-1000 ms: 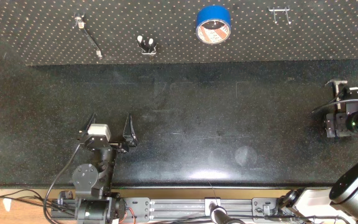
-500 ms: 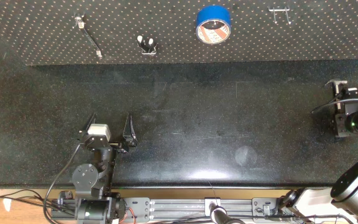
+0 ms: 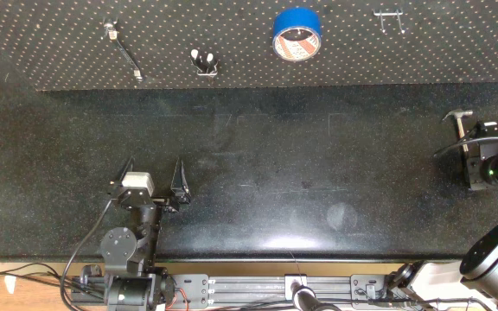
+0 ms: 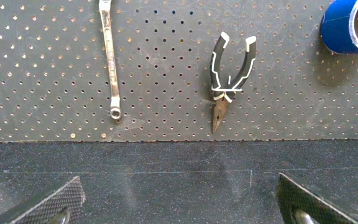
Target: Place Tools Onto Pegboard
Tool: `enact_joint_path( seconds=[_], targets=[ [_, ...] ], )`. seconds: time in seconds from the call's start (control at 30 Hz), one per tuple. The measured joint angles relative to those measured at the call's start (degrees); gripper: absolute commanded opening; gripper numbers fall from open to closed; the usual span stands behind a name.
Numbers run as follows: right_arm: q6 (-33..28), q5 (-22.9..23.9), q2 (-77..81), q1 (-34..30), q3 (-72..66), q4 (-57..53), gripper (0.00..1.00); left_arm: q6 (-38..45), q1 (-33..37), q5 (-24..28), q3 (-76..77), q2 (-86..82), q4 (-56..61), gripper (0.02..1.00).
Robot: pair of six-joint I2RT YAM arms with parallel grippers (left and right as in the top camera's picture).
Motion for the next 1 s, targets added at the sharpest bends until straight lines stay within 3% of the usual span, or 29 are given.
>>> enact_joint_path(
  seconds=[0.1, 0.13, 0.43, 0.63, 0.7, 0.77, 0.9, 1.0],
  targets=[
    [0.0, 0.0, 0.0, 0.0, 0.0, 0.0, 0.187, 0.0, 0.0, 0.0, 0.0, 0.0, 0.0, 0.996],
    [0.0, 0.0, 0.0, 0.0, 0.0, 0.0, 0.097, 0.0, 0.0, 0.0, 0.0, 0.0, 0.0, 0.996],
    [0.3, 0.0, 0.0, 0.0, 0.1, -0.5, 0.075, 0.0, 0.0, 0.0, 0.0, 0.0, 0.0, 0.996],
    [9.6, -0.6, -10.4, 0.0, -0.1, -1.7, 0.073, 0.0, 0.0, 0.0, 0.0, 0.0, 0.0, 0.996],
    [11.4, -6.9, -17.2, 0.2, -0.2, -1.8, 0.075, 0.0, 0.0, 0.0, 0.0, 0.0, 0.0, 0.993],
    [14.6, -11.7, -25.5, 3.4, -0.2, -1.3, 0.075, 0.0, 0.0, 0.0, 0.0, 0.0, 0.0, 0.996],
    [26.3, -13.3, -35.4, 15.0, -0.4, 4.5, 0.073, 0.0, 0.0, 0.0, 0.0, 0.0, 0.0, 0.996],
    [32.3, -13.5, -39.4, 18.8, -0.4, 7.4, 0.073, 0.0, 0.0, 0.0, 0.0, 0.0, 0.0, 0.993]
  ],
)
